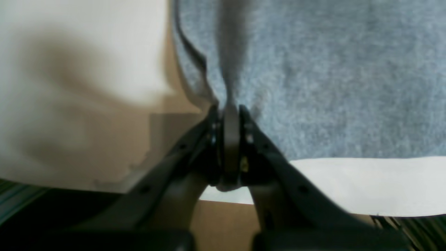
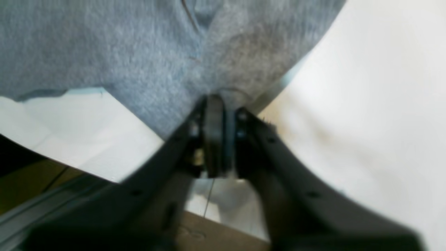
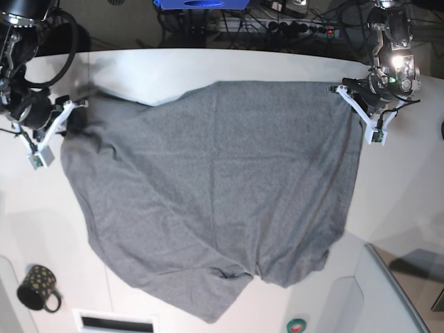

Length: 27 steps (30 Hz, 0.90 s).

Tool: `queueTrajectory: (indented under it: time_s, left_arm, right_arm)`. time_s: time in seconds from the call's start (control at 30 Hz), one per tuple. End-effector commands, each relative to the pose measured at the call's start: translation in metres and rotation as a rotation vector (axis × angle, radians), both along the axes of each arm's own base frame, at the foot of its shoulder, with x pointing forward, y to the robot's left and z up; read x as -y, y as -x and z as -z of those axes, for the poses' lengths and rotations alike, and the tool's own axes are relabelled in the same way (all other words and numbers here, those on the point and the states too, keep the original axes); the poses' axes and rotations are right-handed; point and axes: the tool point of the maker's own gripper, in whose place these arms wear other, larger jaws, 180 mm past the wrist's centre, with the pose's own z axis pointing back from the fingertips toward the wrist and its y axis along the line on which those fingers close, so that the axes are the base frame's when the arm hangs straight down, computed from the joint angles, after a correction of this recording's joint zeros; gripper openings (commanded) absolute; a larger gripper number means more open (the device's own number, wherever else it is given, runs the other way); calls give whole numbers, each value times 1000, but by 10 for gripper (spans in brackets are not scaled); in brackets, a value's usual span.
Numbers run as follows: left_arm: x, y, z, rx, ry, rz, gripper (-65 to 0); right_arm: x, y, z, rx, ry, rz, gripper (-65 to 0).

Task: Layout the t-shirt on the table in an organized manner, then fold the t-shirt properly
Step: 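Pull both grippers apart to stretch the shirt edge, then release, then regrasp the shirt edge with both grippers and pull it outward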

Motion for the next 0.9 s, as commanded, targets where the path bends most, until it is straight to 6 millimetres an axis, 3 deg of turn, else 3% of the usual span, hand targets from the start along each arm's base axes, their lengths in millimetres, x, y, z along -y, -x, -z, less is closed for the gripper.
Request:
queueTrajectory:
  time_s: [0.0, 0.07, 0.13, 0.27, 0.43, 0.47, 0.57, 0.73, 0.87]
  left_arm:
    - [-3, -8, -9, 32, -15, 5, -632]
    - [-2, -7, -8, 33, -12, 2, -453]
    - [-6, -6, -9, 35, -13, -15, -352]
    - [-42, 3, -20, 71, -35, -146, -382]
    - [-91, 20, -39, 110, -89, -291, -385]
    - [-97, 22, -41, 115, -94, -310, -385]
    - [-103, 14, -47, 145, -93, -333, -383]
    - [-100, 5, -49, 162, -79, -338, -383]
    - [-96, -12, -54, 203, -61, -339, -392]
  right_arm:
    - [6, -9, -10, 46, 2, 14, -444]
    - [6, -10, -10, 49, 2, 16, -321]
    - [9, -10, -11, 54, 3, 27, -233]
    - [36, -9, -19, 78, 24, 107, -219]
    - [84, -5, -33, 110, 81, 215, -210]
    - [85, -8, -35, 113, 88, 203, -210]
    - [68, -33, -43, 148, 82, 131, -210]
    - [20, -103, -58, 258, -3, 13, -216]
    - [6, -155, -41, 207, -119, 26, -228]
